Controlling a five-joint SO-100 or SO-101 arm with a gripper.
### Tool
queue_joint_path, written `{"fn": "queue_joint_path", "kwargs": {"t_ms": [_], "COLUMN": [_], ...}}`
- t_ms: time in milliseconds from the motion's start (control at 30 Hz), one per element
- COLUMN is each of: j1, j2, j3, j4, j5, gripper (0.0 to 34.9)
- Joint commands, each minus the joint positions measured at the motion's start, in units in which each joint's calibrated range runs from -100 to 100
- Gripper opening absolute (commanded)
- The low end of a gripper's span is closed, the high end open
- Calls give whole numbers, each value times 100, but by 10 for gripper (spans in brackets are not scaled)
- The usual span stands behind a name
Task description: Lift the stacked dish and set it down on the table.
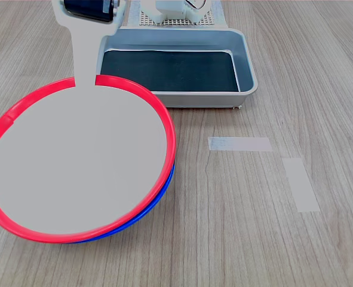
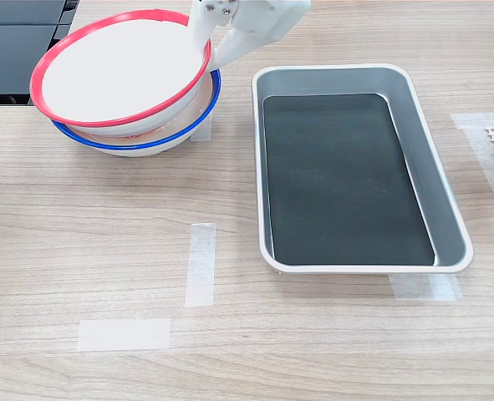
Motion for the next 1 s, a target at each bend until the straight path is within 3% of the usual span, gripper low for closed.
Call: {"fn": "queue_joint_path", "kwargs": {"t_ms": [0,133,300,500,533,667,967], "j1": [11,-74,-431,-1354,-1721,-2304,-2681], "j2": [-209,-576,-1104,-1156,-1019,-644,166], "j3": [-260,-279,-606,-1380,-1544,-1608,-1580], "j4": [-27,-44,509,1607,1805,1830,1425], "j5": [-15,-73,-137,-293,-352,-420,-400], "gripper": [0,0,0,0,0,0,0]}}
